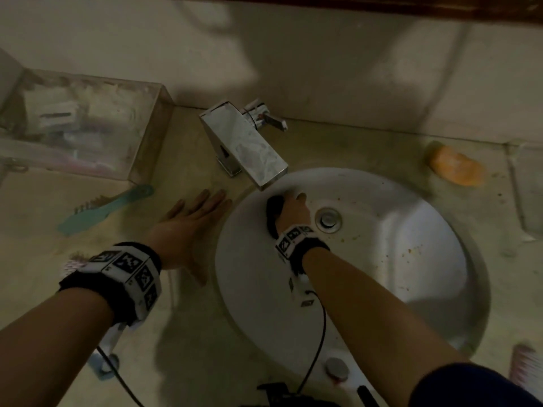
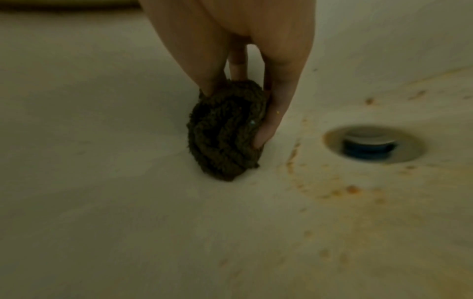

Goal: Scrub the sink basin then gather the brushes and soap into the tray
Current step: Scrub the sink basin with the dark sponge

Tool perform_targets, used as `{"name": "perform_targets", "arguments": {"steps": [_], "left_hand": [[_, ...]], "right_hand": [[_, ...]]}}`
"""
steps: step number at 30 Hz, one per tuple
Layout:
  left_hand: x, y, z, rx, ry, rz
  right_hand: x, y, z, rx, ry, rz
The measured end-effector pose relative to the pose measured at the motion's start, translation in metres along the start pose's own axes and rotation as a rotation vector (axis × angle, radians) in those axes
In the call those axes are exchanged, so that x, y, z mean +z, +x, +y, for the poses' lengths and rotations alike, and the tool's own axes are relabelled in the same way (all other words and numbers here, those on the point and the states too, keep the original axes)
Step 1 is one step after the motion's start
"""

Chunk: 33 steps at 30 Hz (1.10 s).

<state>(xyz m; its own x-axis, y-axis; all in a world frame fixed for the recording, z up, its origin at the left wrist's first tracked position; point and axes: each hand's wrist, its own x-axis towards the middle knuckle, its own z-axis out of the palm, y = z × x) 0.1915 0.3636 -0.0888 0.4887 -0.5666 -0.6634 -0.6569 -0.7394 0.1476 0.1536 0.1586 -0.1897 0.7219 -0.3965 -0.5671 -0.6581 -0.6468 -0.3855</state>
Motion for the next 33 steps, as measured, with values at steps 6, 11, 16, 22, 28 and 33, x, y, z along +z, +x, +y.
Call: {"name": "perform_targets", "arguments": {"steps": [6,11,16,22,28,33], "left_hand": [[-0.001,0.000,-0.001,0.005,0.003,-0.009],[0.000,0.001,-0.001,0.011,0.009,-0.003],[0.001,0.002,-0.003,0.006,0.004,-0.003],[0.000,0.001,-0.001,0.002,0.023,0.010],[0.001,0.001,-0.002,0.021,0.006,0.014],[0.001,0.002,-0.003,0.041,0.014,0.017]], "right_hand": [[-0.035,-0.030,0.031,-0.233,-0.070,-0.092],[-0.031,-0.119,0.058,-0.605,-0.383,-0.655],[-0.008,-0.134,0.077,-0.606,-0.556,-0.786],[0.004,-0.081,0.069,-0.414,-0.607,-0.444],[-0.025,-0.068,0.063,-0.408,-0.539,-0.423],[-0.014,-0.125,0.073,-0.614,-0.605,-0.809]]}}
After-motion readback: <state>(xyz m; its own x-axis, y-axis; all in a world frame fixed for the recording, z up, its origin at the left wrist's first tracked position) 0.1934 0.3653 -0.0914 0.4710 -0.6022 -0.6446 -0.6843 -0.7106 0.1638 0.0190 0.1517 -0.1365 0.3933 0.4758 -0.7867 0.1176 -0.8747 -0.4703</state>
